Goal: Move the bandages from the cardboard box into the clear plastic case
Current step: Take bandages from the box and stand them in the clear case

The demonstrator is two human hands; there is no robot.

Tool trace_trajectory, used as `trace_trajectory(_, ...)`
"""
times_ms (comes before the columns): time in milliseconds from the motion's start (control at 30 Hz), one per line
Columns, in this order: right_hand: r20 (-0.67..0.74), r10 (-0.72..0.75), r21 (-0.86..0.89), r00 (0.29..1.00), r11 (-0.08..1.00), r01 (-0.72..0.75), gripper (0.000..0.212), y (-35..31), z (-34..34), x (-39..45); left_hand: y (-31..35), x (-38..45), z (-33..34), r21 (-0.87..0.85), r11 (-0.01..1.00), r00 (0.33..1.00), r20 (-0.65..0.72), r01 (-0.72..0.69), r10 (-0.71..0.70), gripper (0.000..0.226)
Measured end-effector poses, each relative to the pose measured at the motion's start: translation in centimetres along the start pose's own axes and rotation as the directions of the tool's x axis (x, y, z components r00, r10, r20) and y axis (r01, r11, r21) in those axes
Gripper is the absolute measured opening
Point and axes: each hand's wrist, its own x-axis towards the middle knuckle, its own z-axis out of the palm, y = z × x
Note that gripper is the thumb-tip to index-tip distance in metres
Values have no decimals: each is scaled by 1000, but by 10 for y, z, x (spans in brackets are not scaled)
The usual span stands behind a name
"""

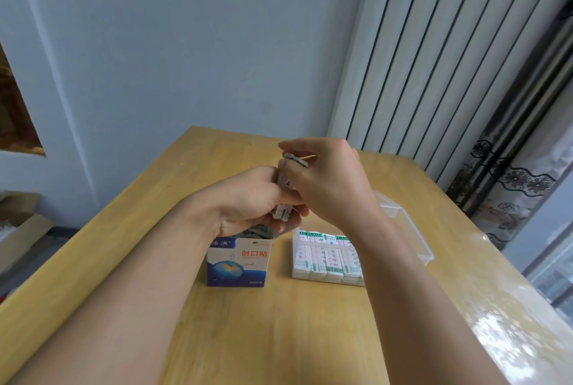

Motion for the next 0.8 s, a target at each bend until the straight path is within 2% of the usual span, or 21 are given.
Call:
trace_trajectory(200,-59,4,44,998,999,-1,12,1,-1,1,0,4,2,21,999,996,-87,-25,27,7)
trace_trajectory(300,-62,-26,82,998,996,31,17,-1,-1,1,4,1,1,-7,999,992,-116,-49,48,9)
trace_trajectory(333,-74,-25,100,997,994,32,21,-2,-2,1,5,2,-2,-43,997,986,-155,-71,64,10)
trace_trajectory(400,-107,-46,68,993,996,53,19,0,-5,2,5,5,-14,-148,979,940,-331,-140,84,11)
trace_trajectory(467,-15,-67,-36,998,997,67,10,2,-6,1,0,9,-28,-230,952,860,-506,-202,60,11)
trace_trajectory(533,190,-30,-166,981,984,63,5,1,2,-2,-9,14,-37,-287,934,815,-580,-213,8,12)
trace_trajectory(600,334,14,-309,942,946,96,6,0,16,-6,-17,17,-40,-334,922,806,-590,-195,-43,13)
trace_trajectory(667,430,51,-367,901,922,123,9,-1,29,-8,-21,19,-43,-373,908,804,-591,-192,-73,13)
trace_trajectory(800,509,65,-416,859,891,179,14,1,36,-11,-20,21,-43,-383,904,808,-584,-193,-75,14)
